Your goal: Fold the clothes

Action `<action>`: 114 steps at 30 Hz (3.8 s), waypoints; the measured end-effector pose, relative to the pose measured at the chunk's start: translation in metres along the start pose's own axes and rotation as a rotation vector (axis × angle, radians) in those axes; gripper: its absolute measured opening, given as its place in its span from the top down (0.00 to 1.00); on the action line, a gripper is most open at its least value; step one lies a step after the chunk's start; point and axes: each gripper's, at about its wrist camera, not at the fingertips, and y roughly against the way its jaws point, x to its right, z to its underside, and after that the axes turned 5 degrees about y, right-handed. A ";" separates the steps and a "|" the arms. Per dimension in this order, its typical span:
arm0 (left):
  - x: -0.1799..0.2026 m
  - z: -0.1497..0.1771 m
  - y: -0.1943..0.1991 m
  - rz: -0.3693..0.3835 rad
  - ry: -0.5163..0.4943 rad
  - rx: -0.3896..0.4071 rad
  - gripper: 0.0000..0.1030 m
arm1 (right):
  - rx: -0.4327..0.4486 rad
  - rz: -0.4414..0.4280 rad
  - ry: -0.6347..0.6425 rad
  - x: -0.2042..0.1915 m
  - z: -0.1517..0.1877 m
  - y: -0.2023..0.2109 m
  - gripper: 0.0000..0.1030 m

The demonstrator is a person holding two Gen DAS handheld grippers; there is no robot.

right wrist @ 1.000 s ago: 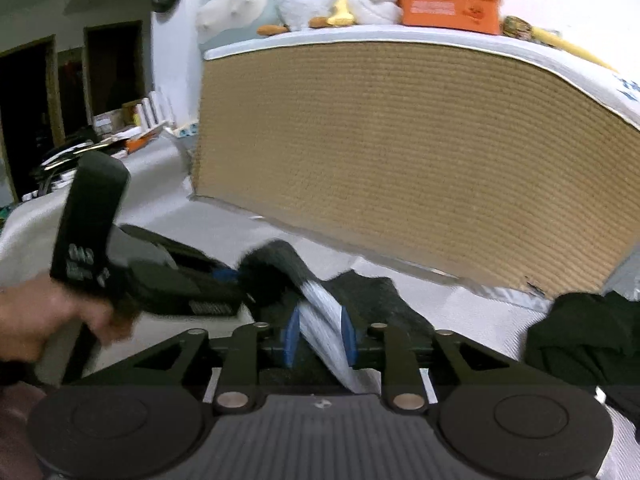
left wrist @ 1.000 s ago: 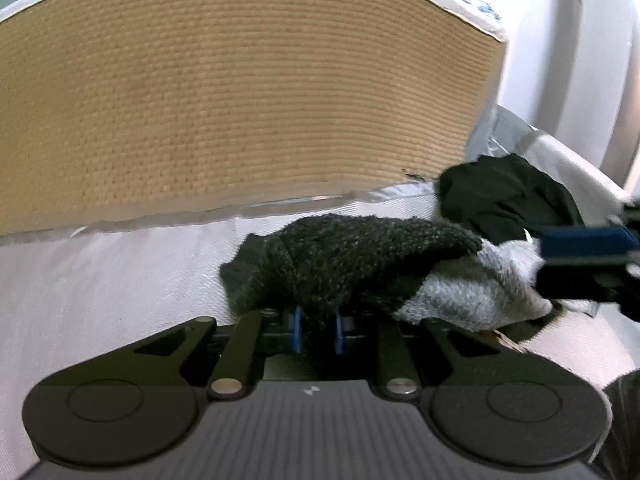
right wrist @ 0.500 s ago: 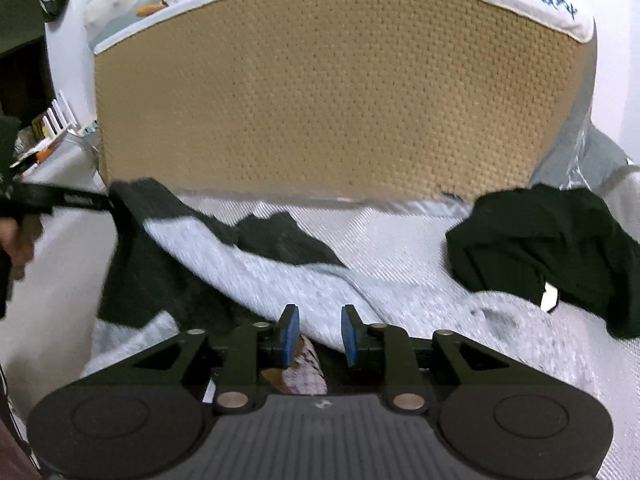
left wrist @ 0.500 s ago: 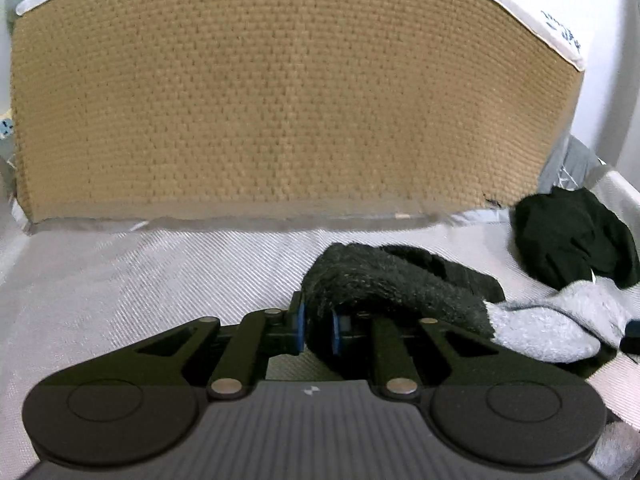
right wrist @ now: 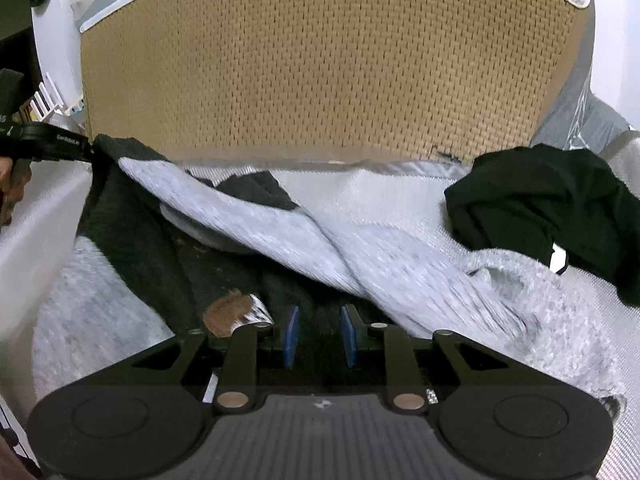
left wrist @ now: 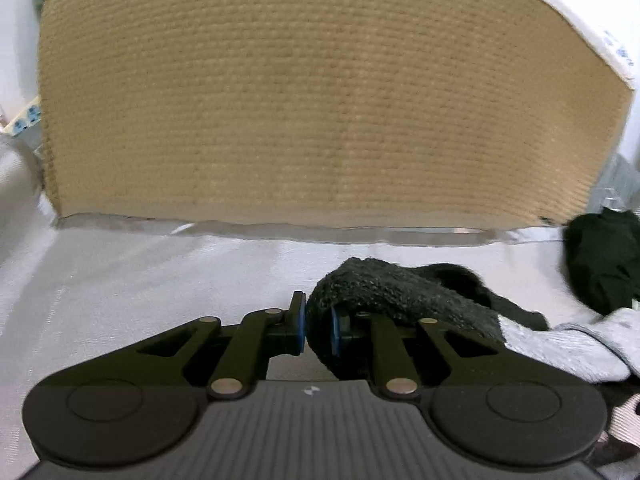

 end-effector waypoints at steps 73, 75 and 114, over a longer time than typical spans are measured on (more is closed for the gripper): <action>0.013 0.004 0.076 -0.179 -0.296 0.064 0.88 | 0.048 -0.098 -0.213 0.023 0.022 -0.056 0.74; -0.010 0.005 0.077 -0.209 -0.256 0.042 0.88 | 0.054 -0.098 -0.210 0.022 0.022 -0.054 0.74; -0.062 0.062 0.150 -0.036 -0.092 -0.079 0.76 | 0.012 -0.005 -0.072 -0.003 0.010 -0.024 0.74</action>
